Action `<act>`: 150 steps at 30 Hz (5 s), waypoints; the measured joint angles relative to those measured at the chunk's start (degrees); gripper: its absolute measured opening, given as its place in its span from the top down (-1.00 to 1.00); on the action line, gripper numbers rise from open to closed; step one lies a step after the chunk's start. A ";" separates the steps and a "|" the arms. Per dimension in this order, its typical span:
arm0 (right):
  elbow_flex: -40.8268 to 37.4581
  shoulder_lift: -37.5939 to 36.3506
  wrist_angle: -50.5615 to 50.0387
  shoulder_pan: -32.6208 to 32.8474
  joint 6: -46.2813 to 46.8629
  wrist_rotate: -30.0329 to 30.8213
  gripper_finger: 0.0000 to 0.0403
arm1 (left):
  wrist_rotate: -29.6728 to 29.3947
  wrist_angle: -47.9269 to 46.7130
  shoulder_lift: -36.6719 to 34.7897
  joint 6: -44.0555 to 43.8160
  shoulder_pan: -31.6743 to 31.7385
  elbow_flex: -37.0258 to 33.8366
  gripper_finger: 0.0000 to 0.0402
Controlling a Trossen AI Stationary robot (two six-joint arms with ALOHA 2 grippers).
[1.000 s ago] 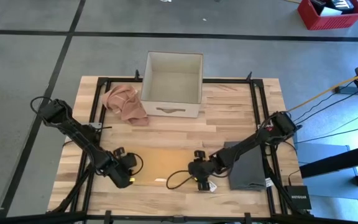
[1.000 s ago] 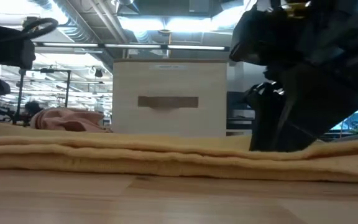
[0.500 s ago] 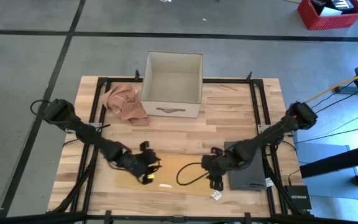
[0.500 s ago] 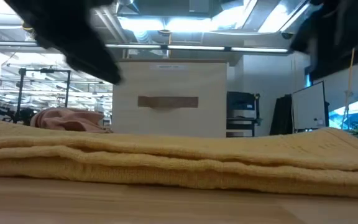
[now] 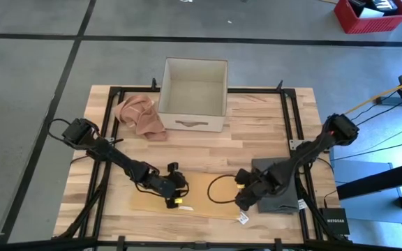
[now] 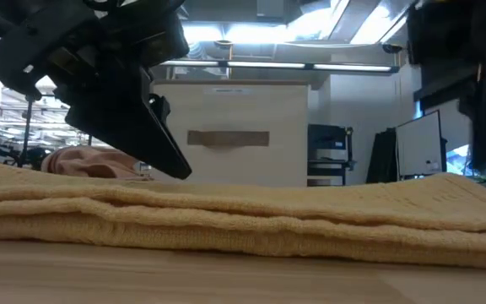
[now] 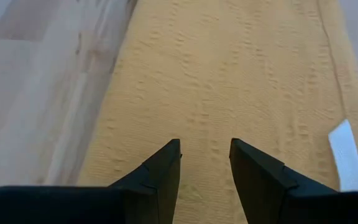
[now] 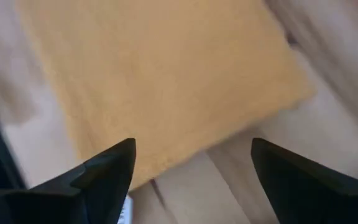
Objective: Fold towel
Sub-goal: Fold the yellow towel
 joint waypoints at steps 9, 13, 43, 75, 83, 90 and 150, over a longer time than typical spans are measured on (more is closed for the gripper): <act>-10.45 0.04 14.57 -0.04 10.11 0.43 -0.55 | 0.43 0.10 0.01 0.08 -0.09 0.02 0.35; -14.41 0.30 23.74 0.21 11.50 -1.22 -0.52 | 0.56 0.10 0.01 0.39 -0.09 0.02 0.35; -14.03 6.53 32.04 0.51 20.26 2.98 -0.19 | 4.25 9.04 15.48 11.83 5.09 8.22 0.35; -4.11 7.90 38.99 -4.47 3.54 17.28 0.93 | 4.38 10.44 15.22 13.07 4.74 7.89 0.35; -2.76 12.61 43.81 -6.67 -1.39 19.52 0.84 | 4.41 9.57 14.85 14.14 4.47 8.65 0.35; -2.83 13.22 43.63 -6.49 -4.94 22.11 0.91 | 4.96 -12.67 6.37 10.75 1.99 12.15 0.35; 8.00 21.96 55.84 -12.35 -13.92 10.57 0.87 | -0.39 -5.82 3.86 -7.45 -1.97 1.66 0.35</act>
